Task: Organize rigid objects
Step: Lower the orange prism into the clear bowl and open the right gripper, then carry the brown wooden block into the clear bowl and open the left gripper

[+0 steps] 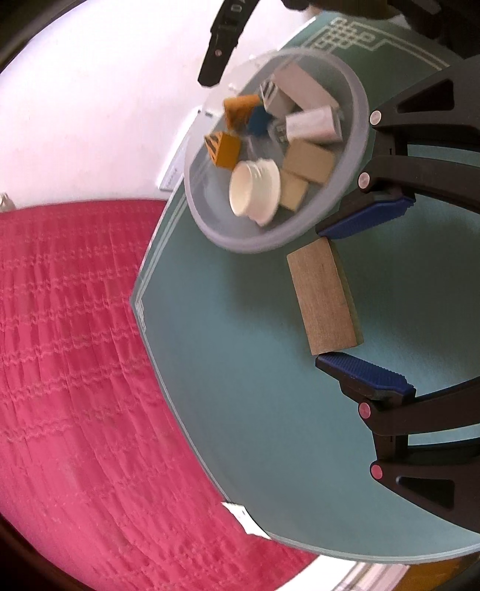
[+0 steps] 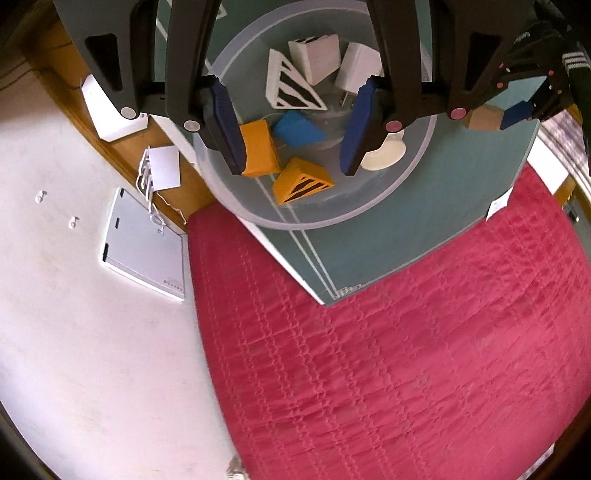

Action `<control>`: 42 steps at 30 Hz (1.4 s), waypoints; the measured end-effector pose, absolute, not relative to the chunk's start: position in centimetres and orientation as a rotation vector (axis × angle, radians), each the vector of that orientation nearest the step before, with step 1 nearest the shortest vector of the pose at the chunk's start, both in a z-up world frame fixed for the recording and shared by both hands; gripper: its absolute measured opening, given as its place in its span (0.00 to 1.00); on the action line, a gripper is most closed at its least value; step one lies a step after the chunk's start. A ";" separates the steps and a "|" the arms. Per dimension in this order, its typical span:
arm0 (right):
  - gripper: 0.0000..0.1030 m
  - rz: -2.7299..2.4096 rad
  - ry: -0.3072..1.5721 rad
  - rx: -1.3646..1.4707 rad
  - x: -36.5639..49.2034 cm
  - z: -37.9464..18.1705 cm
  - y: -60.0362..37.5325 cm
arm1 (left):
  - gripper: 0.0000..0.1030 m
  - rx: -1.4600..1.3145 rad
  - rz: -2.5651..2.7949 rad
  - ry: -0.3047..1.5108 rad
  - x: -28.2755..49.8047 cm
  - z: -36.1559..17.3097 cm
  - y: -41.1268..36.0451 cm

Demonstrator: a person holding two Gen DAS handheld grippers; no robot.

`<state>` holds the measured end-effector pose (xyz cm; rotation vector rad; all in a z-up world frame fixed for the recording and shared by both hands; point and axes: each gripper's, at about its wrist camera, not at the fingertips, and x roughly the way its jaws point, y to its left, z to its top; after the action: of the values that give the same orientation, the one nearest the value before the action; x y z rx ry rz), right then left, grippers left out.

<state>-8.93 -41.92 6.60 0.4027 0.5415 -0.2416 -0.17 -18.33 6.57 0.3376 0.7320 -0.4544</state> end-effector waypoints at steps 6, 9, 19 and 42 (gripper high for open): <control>0.53 -0.294 0.527 0.447 -9.3 6.5 -43.2 | 0.65 0.321 -0.538 0.747 0.3 6.9 -20.3; 0.55 -0.313 0.526 0.463 -9.4 6.4 -43.7 | 0.65 0.320 -0.577 0.743 0.6 7.2 -21.5; 0.56 -0.311 0.518 0.467 -9.7 6.3 -43.7 | 0.65 0.317 -0.672 0.734 0.8 7.7 -24.1; 0.58 -0.283 0.542 0.432 -9.7 5.7 -42.2 | 0.72 0.311 -0.583 0.841 0.0 3.0 -17.1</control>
<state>-9.68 -42.16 5.70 0.4316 0.5416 -0.2828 -0.01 -17.08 3.00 0.3113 0.8411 -0.5834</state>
